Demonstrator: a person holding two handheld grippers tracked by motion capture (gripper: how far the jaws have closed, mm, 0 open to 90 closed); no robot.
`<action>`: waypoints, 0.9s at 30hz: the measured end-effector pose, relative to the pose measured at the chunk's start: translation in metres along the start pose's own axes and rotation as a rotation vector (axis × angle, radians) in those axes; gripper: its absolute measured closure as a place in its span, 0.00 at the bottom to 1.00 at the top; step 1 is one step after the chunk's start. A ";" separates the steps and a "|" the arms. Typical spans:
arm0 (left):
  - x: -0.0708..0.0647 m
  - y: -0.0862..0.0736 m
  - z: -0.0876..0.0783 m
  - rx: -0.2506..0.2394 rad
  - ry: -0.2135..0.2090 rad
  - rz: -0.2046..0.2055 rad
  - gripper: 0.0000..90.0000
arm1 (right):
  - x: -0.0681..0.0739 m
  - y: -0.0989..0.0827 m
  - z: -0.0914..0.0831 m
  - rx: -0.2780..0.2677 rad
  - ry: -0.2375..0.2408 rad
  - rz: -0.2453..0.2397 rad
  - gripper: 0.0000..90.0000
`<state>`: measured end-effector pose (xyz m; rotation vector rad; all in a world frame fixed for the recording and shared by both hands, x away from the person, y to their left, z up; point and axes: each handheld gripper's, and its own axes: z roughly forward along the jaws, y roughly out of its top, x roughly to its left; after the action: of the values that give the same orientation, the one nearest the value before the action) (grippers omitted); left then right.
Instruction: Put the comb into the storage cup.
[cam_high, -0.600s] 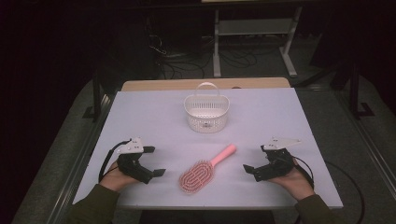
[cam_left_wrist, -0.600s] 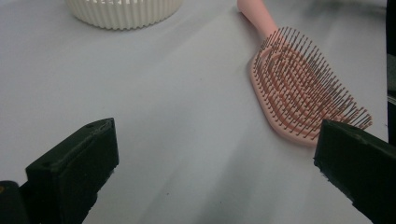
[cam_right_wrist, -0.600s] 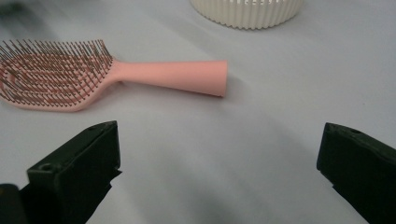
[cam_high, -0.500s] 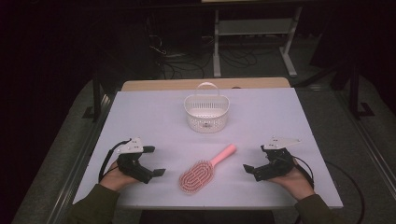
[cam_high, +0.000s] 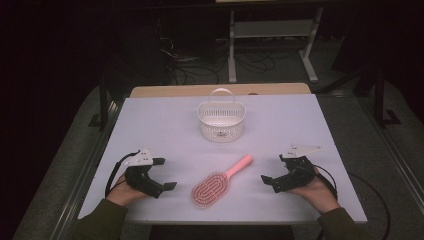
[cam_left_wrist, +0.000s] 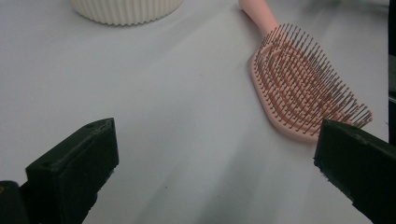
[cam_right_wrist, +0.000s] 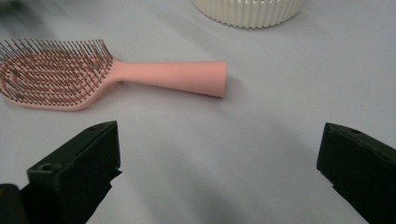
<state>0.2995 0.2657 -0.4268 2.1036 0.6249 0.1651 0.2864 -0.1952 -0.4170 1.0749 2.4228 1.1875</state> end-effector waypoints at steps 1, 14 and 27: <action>0.000 0.000 0.000 -0.003 -0.001 -0.003 0.00 | 0.000 0.001 0.000 0.000 0.000 -0.003 0.00; 0.000 0.000 0.001 -0.009 -0.009 -0.007 0.00 | 0.001 0.009 -0.001 0.016 0.023 -0.001 0.00; -0.001 0.000 0.002 -0.008 -0.012 -0.004 0.00 | 0.002 0.017 0.003 0.018 0.039 -0.019 0.01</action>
<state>0.2993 0.2642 -0.4278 2.0938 0.6197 0.1522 0.2950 -0.1850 -0.4055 1.0406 2.4723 1.1939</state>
